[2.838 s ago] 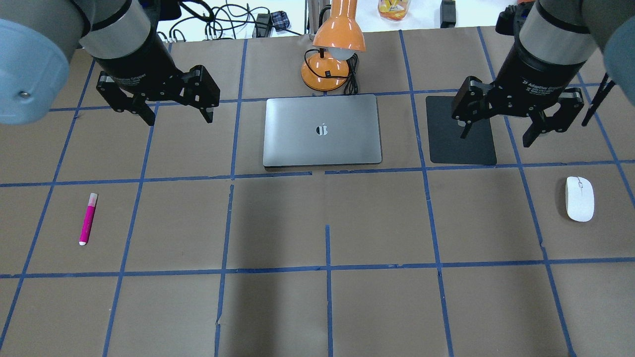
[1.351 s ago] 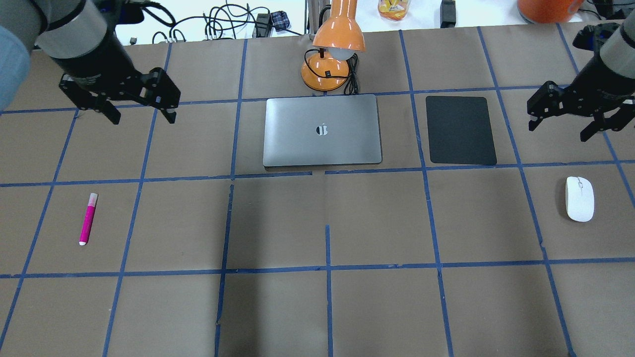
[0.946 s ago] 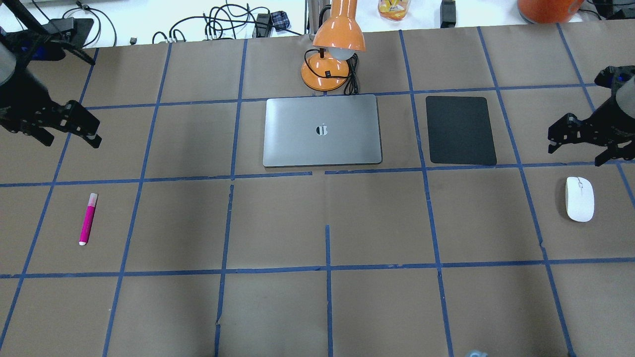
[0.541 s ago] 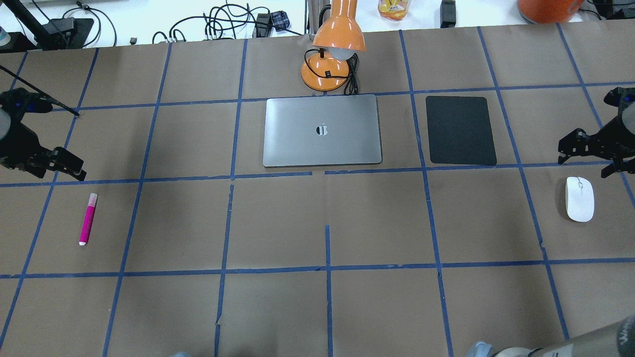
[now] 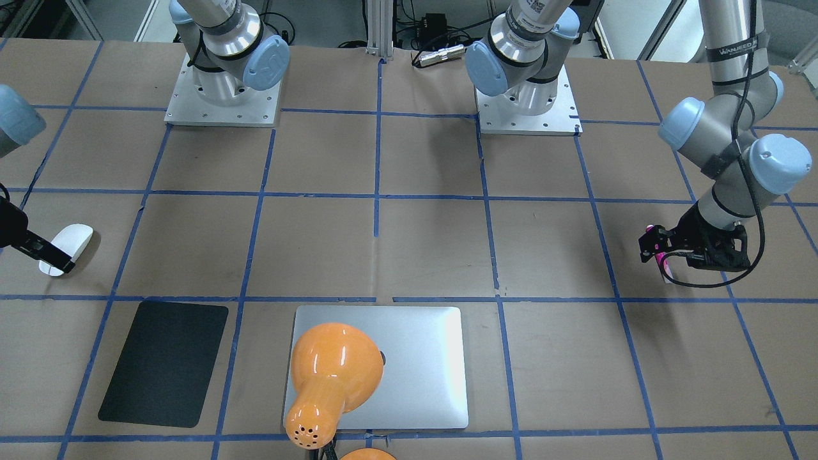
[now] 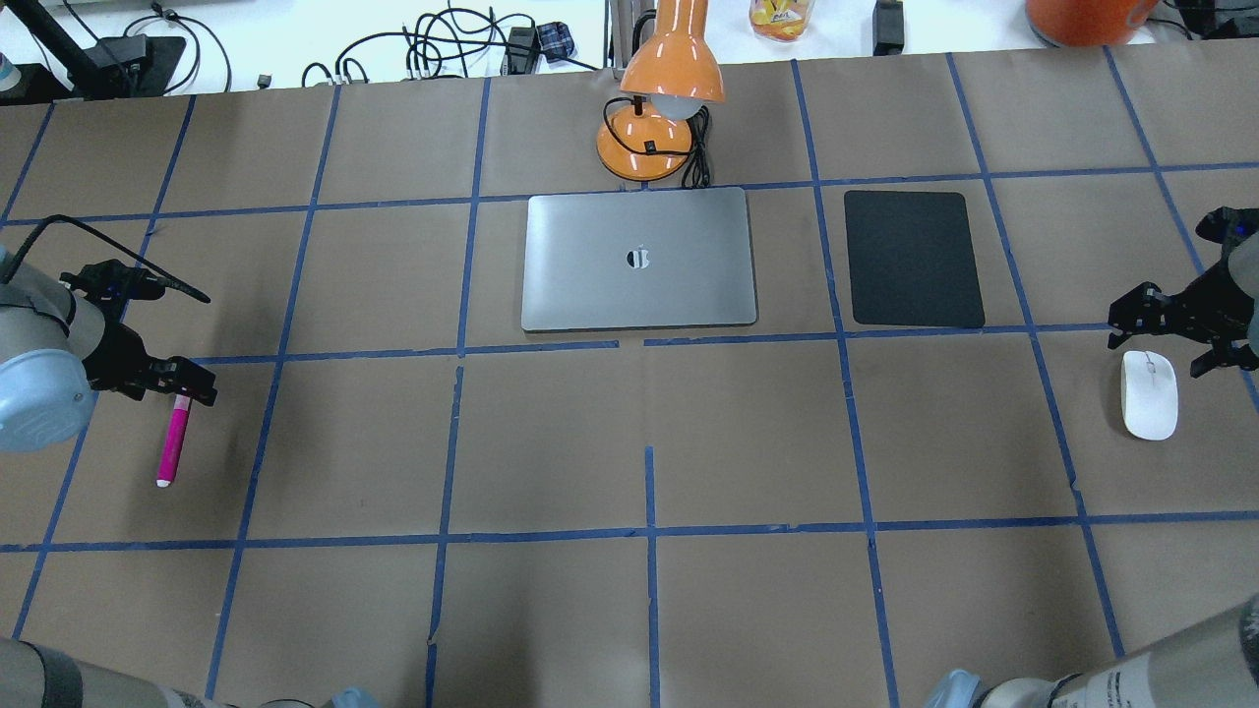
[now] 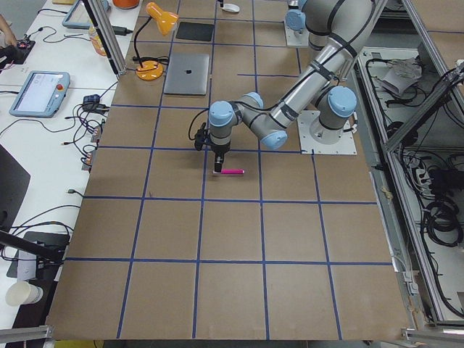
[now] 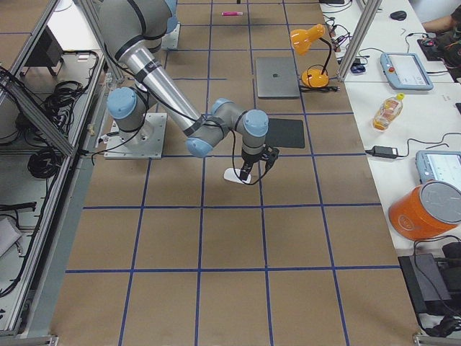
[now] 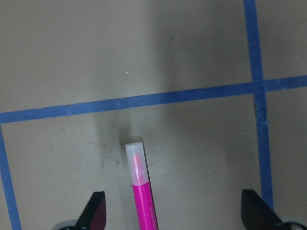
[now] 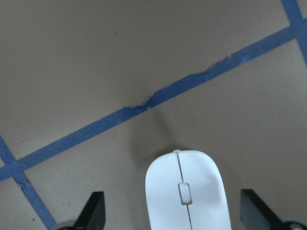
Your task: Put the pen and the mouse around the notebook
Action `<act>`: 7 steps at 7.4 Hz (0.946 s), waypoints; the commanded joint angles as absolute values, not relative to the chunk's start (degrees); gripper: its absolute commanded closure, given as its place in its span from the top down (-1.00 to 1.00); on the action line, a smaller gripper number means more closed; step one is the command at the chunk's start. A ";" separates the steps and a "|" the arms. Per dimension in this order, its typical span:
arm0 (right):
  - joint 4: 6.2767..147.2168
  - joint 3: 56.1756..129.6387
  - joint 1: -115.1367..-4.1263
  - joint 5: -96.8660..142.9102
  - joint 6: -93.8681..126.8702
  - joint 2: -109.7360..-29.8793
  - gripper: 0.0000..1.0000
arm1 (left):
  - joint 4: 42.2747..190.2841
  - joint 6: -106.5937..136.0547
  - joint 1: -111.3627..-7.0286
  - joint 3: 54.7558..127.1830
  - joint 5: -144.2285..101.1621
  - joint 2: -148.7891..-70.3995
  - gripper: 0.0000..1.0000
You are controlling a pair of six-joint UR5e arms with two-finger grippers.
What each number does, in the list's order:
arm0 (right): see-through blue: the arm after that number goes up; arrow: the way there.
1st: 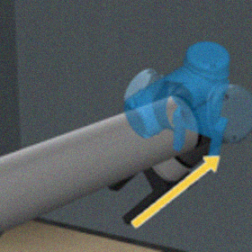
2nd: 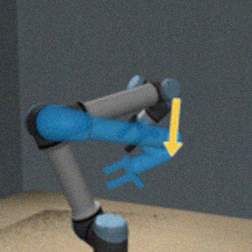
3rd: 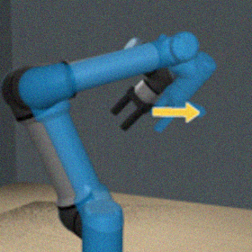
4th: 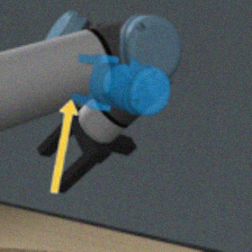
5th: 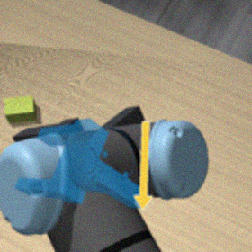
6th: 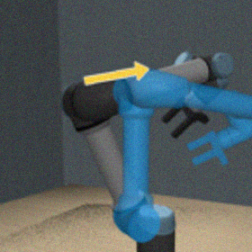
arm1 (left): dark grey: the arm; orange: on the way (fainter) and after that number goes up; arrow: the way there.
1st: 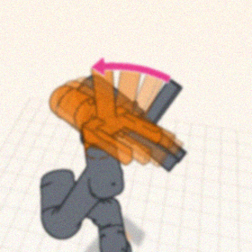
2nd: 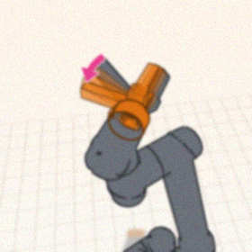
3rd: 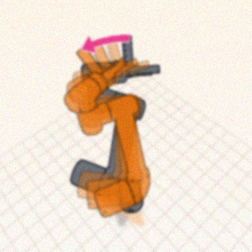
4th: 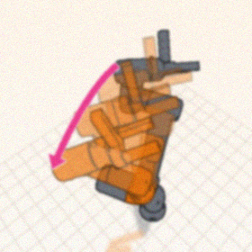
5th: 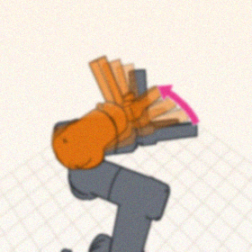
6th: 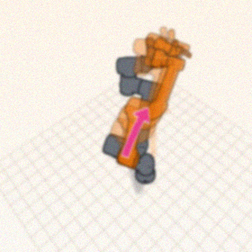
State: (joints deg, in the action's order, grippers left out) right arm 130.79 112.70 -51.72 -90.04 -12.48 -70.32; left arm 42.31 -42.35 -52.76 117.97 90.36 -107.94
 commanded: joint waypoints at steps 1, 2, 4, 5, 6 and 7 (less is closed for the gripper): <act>130.69 113.29 -51.68 -90.96 -12.74 -69.00 1.00 | 38.94 -41.23 -51.77 118.39 90.26 -110.83 0.59; 130.87 113.29 -51.68 -94.01 -12.83 -68.73 1.00 | 39.11 -39.65 -51.94 119.00 90.44 -110.05 -0.07; 130.17 113.20 -51.68 -95.45 -12.83 -68.73 1.00 | 39.02 -39.64 -51.94 119.00 90.44 -110.13 -1.00; 129.82 113.29 -51.68 -95.36 -12.83 -68.73 1.00 | 39.37 -39.73 -51.77 119.00 89.83 -110.13 -1.00; 129.64 113.29 -51.68 -95.27 -12.83 -68.73 1.00 | 39.64 -39.81 -51.94 119.00 90.00 -109.52 -1.00; 129.46 113.38 -51.77 -95.10 -12.83 -68.73 1.00 | 39.90 -39.55 -52.12 119.00 90.00 -109.16 -1.00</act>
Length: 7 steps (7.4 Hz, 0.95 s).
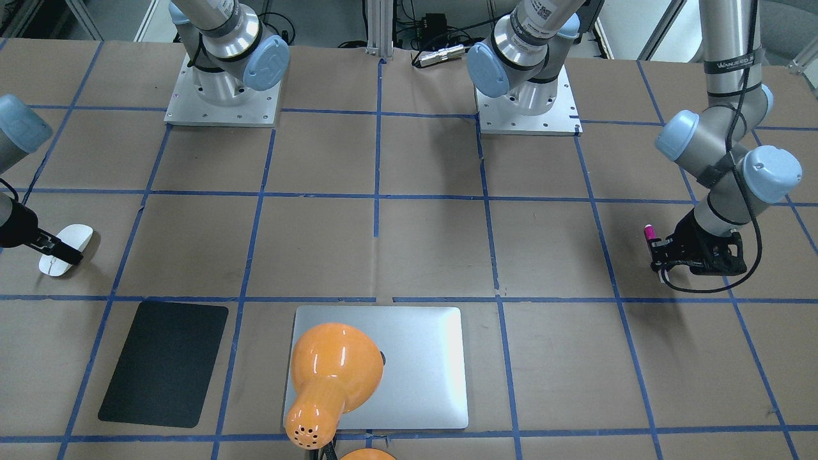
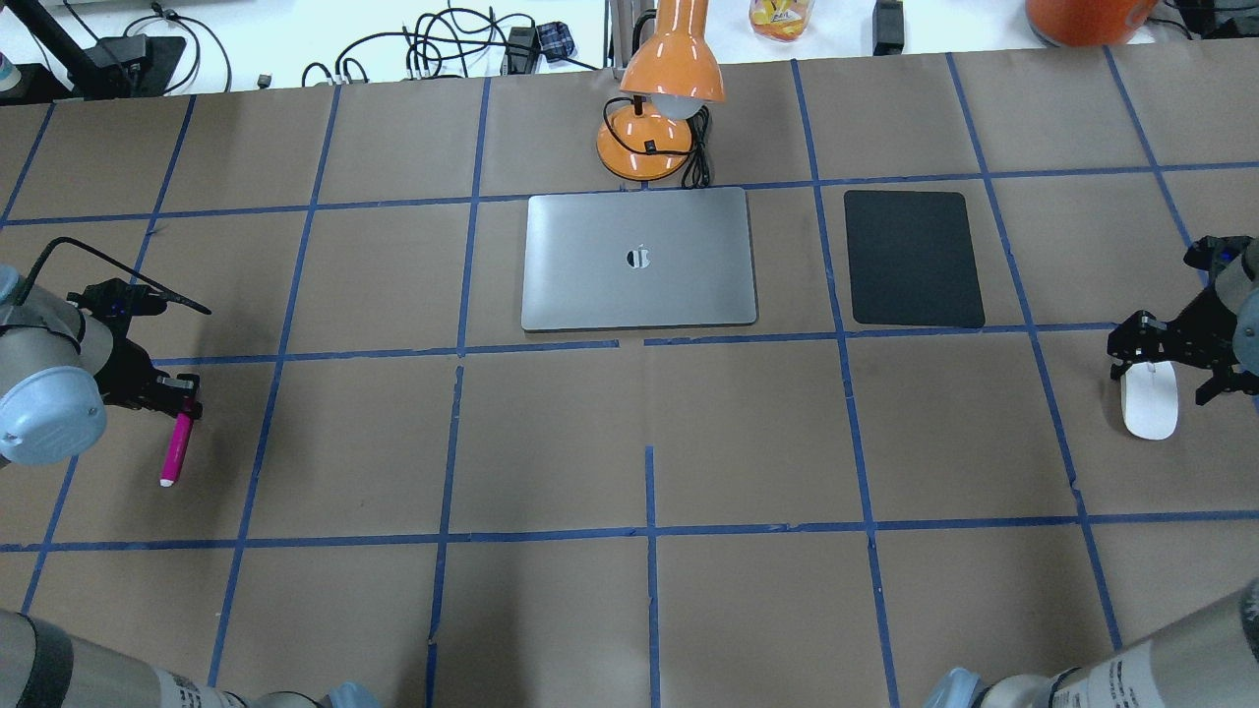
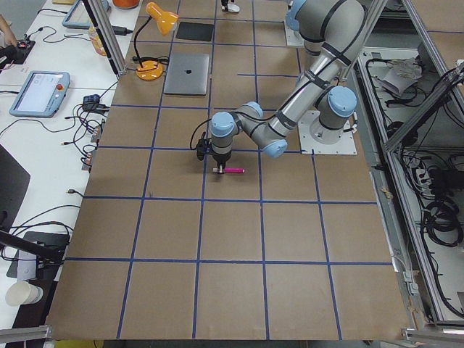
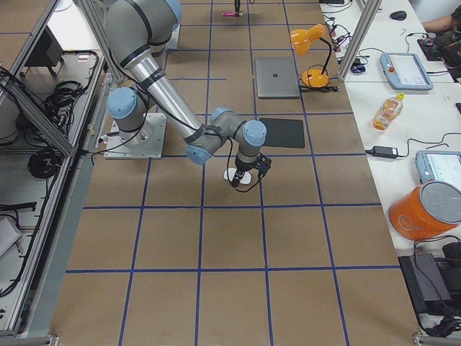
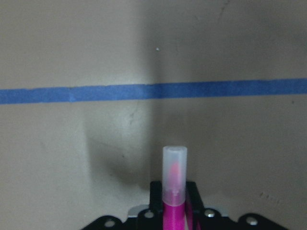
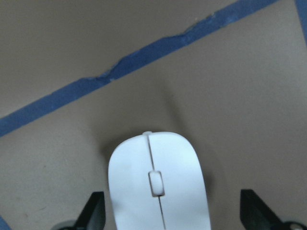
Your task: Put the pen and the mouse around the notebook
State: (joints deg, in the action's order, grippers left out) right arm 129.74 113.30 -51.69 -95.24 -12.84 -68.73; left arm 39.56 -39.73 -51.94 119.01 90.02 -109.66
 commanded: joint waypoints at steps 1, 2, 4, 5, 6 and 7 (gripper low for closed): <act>129.46 113.55 -51.77 -95.10 -12.75 -68.73 0.97 | 43.90 -38.16 -52.82 118.48 90.17 -108.20 -1.00; 129.38 113.82 -51.77 -95.10 -12.83 -68.64 0.97 | 51.69 -28.75 -53.52 118.22 89.65 -105.93 -1.00; 129.37 113.91 -51.77 -95.10 -12.83 -68.64 0.86 | 61.73 -7.00 -62.61 118.56 88.25 -99.79 -1.00; 129.37 113.82 -51.77 -95.10 -12.83 -68.73 0.73 | 63.27 5.76 -69.71 118.56 88.24 -97.41 -1.00; 129.29 113.91 -51.77 -95.01 -12.92 -68.64 0.52 | 63.28 17.11 -76.92 118.48 88.16 -96.34 -1.00; 129.29 114.43 -51.77 -95.01 -12.92 -68.82 0.40 | 62.32 28.36 -82.82 118.13 88.24 -96.59 -1.00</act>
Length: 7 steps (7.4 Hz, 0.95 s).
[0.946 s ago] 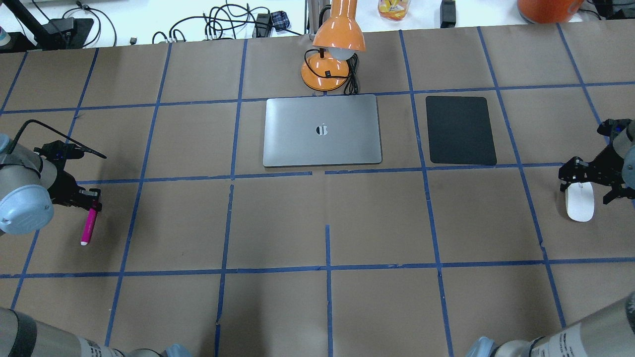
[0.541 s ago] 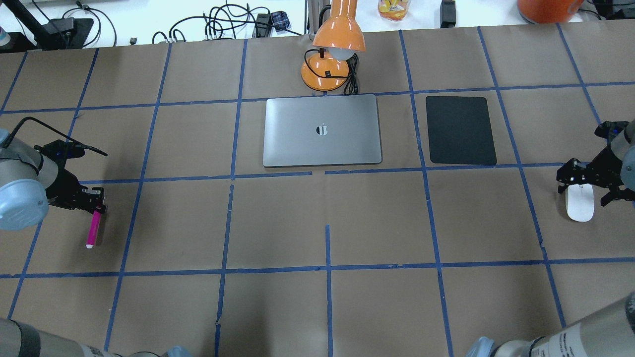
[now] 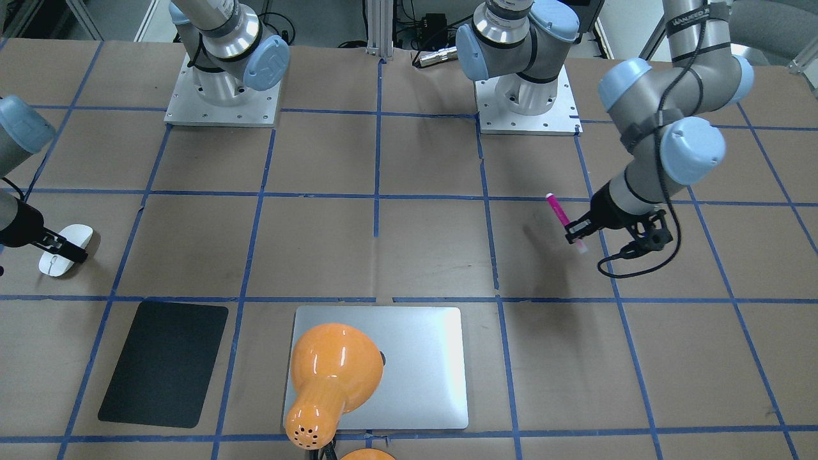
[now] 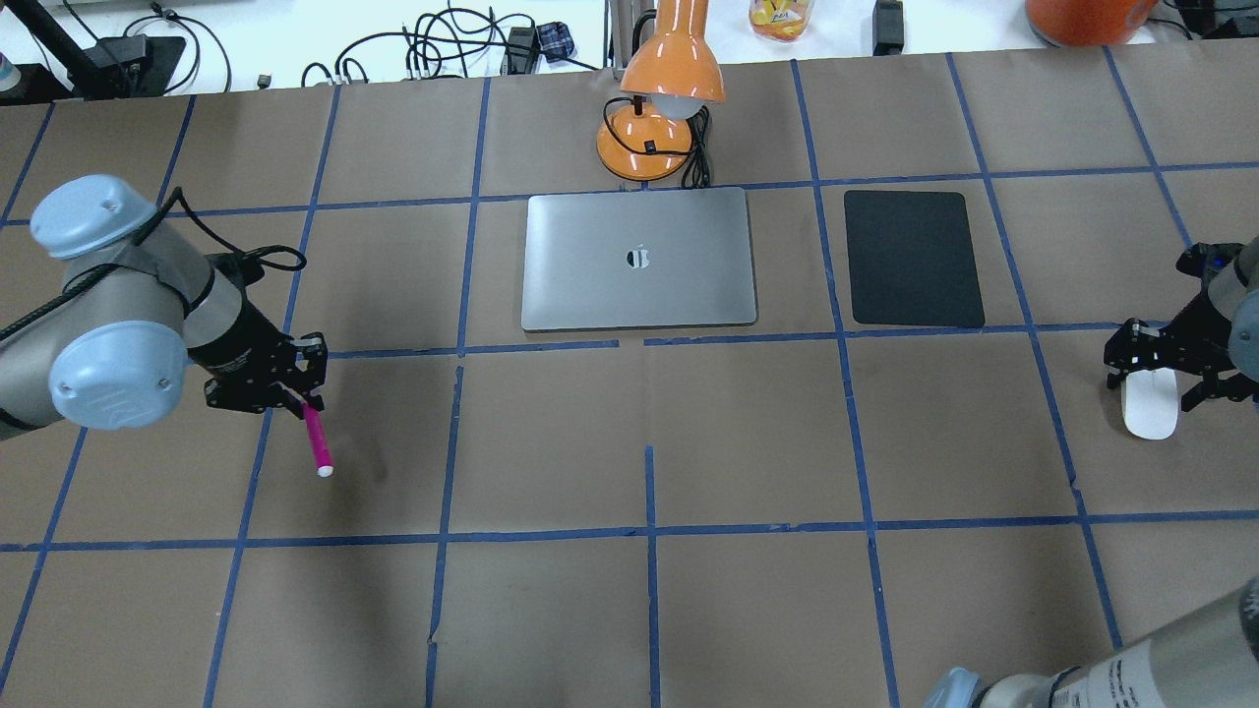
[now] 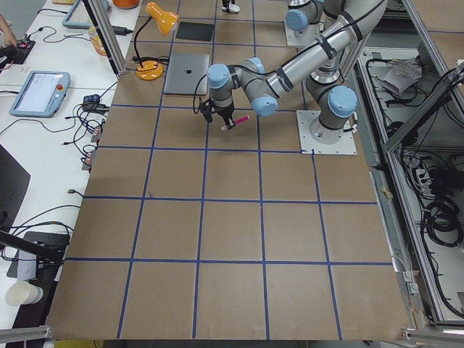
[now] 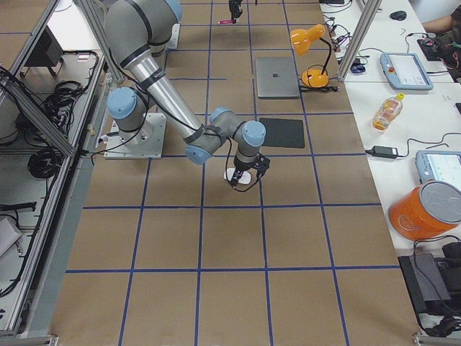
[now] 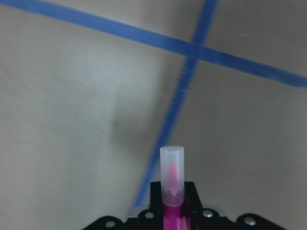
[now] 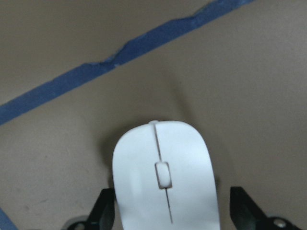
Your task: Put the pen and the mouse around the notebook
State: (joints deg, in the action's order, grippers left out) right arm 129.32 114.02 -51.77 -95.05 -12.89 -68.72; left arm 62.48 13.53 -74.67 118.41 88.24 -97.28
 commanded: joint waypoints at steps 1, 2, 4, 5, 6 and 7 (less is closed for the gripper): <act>129.37 114.87 -51.77 -95.01 -12.92 -68.99 0.30 | 60.75 39.35 -87.14 117.43 87.98 -97.98 -1.00; 129.29 115.13 -51.85 -95.01 -12.92 -69.34 0.27 | 57.86 48.34 -92.58 116.03 86.50 -99.39 -1.00; 129.37 114.70 -52.20 -95.10 -12.92 -69.61 0.25 | 54.07 67.95 -102.09 113.57 84.90 -104.74 -1.00; 129.37 114.52 -52.38 -95.01 -12.92 -69.78 0.25 | 51.36 78.90 -104.91 112.86 84.90 -106.85 -1.00; 129.46 114.35 -52.56 -94.66 -12.92 -70.48 0.25 | 49.33 88.15 -108.60 112.33 84.82 -108.18 -1.00; 129.46 113.48 -54.39 -94.57 -12.92 -71.18 0.25 | 48.18 91.63 -111.07 111.72 84.90 -109.50 -1.00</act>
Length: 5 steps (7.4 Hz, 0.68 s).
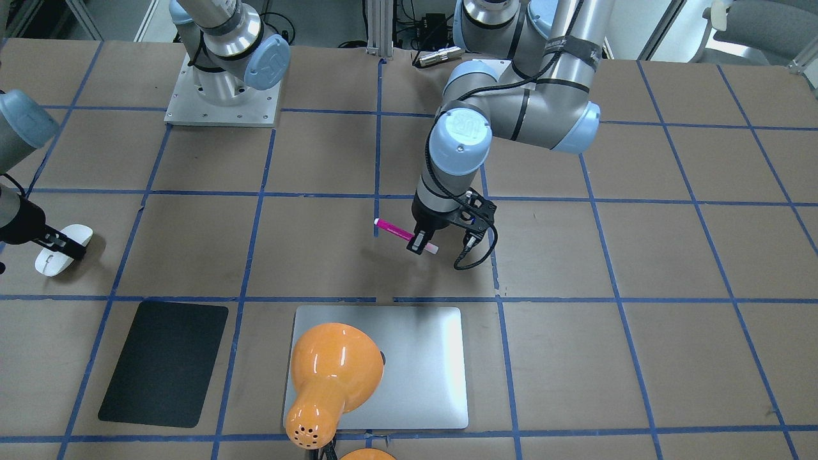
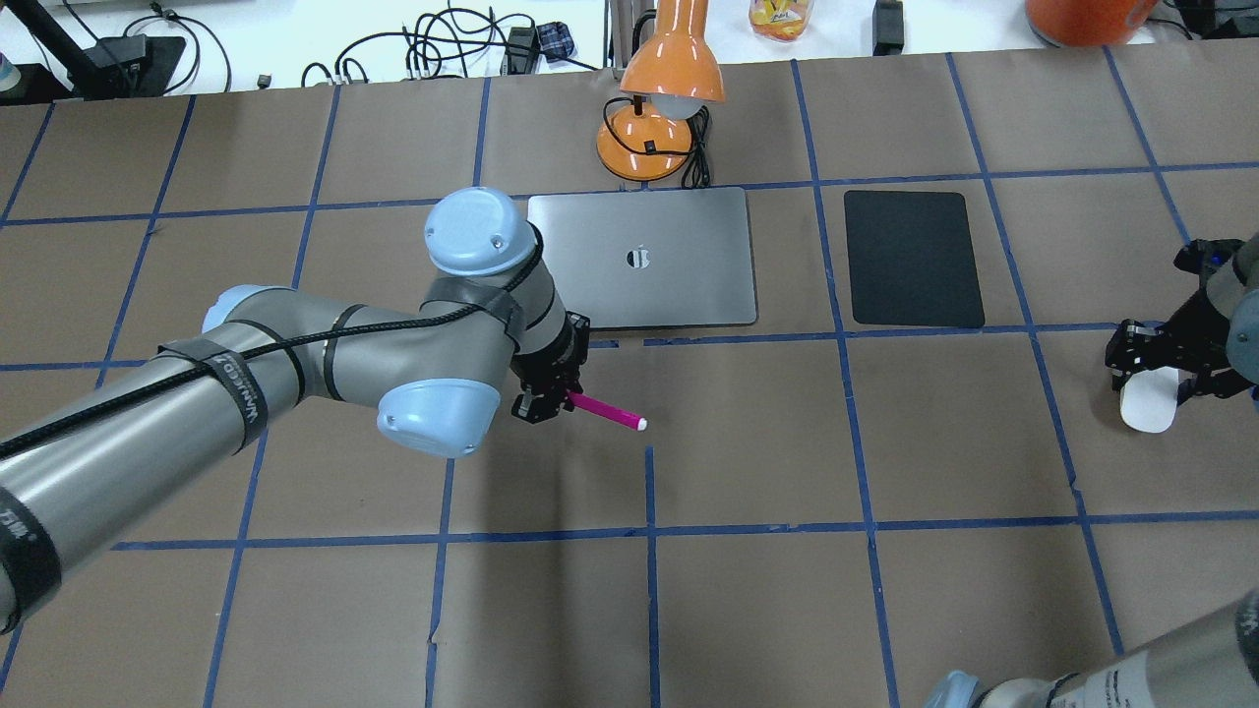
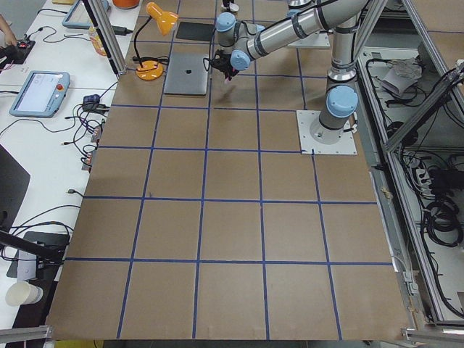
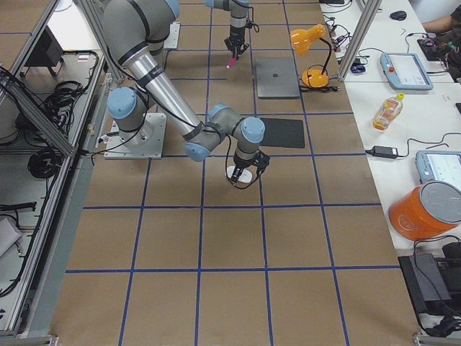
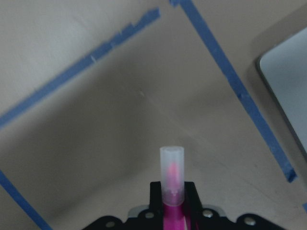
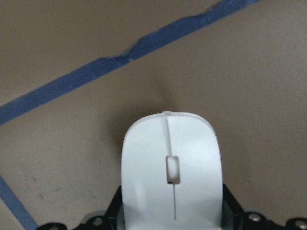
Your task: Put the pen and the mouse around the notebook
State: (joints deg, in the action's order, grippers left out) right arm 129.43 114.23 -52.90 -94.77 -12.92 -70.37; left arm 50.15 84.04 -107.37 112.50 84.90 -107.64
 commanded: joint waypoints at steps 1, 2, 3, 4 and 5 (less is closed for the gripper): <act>129.46 111.47 -57.45 -94.92 -12.92 -71.02 0.25 | 47.99 92.10 -111.18 111.71 84.90 -110.99 -1.00; 128.85 109.10 -60.53 -94.92 -12.83 -70.67 0.25 | 47.99 92.11 -111.44 111.80 84.90 -112.14 -1.00; 127.11 106.38 -63.08 -94.40 -12.75 -70.32 0.25 | 47.90 91.24 -111.45 111.62 85.08 -112.58 -1.00; 125.09 103.74 -66.15 -94.39 -12.40 -69.79 0.25 | 48.07 90.97 -111.36 111.53 85.08 -112.85 -0.31; 123.85 101.54 -69.23 -94.31 -11.87 -68.74 0.25 | 47.99 90.97 -111.36 111.45 85.08 -113.63 0.99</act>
State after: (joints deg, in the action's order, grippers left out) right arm 125.72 104.56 -65.35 -94.44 -12.40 -69.77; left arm 48.02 91.13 -111.35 111.56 85.05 -112.82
